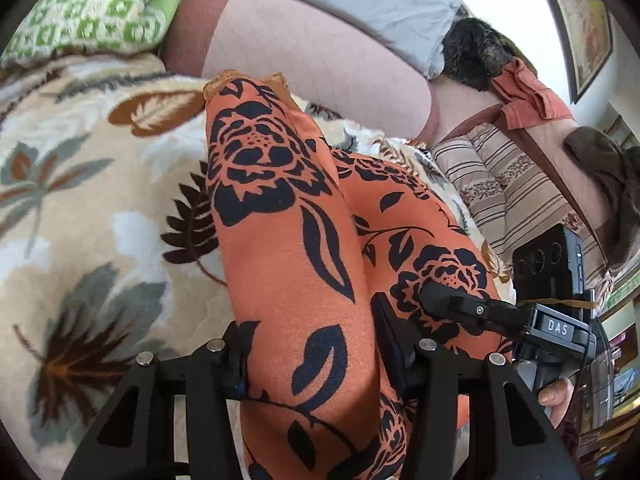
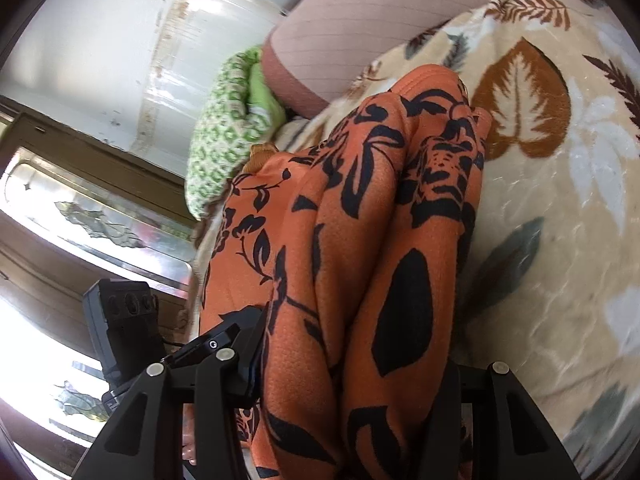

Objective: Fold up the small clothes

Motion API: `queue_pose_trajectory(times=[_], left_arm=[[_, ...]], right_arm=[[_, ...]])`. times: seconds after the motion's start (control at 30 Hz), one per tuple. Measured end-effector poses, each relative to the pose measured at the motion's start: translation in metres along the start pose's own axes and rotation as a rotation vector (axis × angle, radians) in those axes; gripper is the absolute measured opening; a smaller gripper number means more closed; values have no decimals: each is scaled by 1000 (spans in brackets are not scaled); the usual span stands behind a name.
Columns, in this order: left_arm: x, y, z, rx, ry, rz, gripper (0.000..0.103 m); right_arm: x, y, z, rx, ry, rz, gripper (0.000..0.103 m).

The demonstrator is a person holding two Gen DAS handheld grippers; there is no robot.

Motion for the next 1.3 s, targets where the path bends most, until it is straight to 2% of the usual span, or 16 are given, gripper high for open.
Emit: queue_pose_trajectory(times=[0.13,0.27,0.53,0.63,0.7,0.73,0.8,0.83,0.9,0.97,1.0,1.1,1.2,1.27,1.3], left_arm=[[-11,30,7,30,-40,30,52],[-27,52,5,27,-29,35,52],[-55,52,13,59,-47,1,52],[-64,48,16,81,-53,-14,52],[-71,40,11,92,-14,-43,52],[-73,36,8,102,4,-62,52],[-80,24,-1,167,30,-116,52],[-85,17,-7,204,48,-149,59],[-89,15,-16,206,104,-157,64],[-87,22,-17,195,120,-144,64],[-85,27,-17,213,108,-131,64],[-74,50,-15,295,59,-30,64],[-63,71,-10,379,2,85,67],[-57,73,-6,444,-52,128,68],[-56,70,-6,479,-79,126,69]], right_arm=[[-15,10,-17,42,8,15,51],[-36,19,-32,70,22,21,51],[-76,28,-29,72,-15,36,51],[-80,25,-27,71,-35,36,51],[-83,25,-21,67,-54,38,51],[-71,10,-23,66,-65,36,51],[-64,-13,-18,46,-96,14,51],[-65,-18,-11,14,-115,-4,51],[-70,-32,11,-98,-189,-60,58],[-68,-32,16,-58,-250,-59,60],[-64,-30,14,-72,-248,-57,62],[-51,-16,2,-144,-168,20,64],[-36,8,-16,-236,-76,185,63],[-29,23,-33,-228,-3,315,63],[-27,26,-43,-201,35,347,63]])
Point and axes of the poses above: each gripper's, at about its wrist camera, not at the fingertips, and y roughly against the way its jaws point, z to its right, x to its top, the point moved 4 cm from there along -y, roughly the way its jaws point, and after that the axes turned 2 degrees about x, right-handed, at the moved point
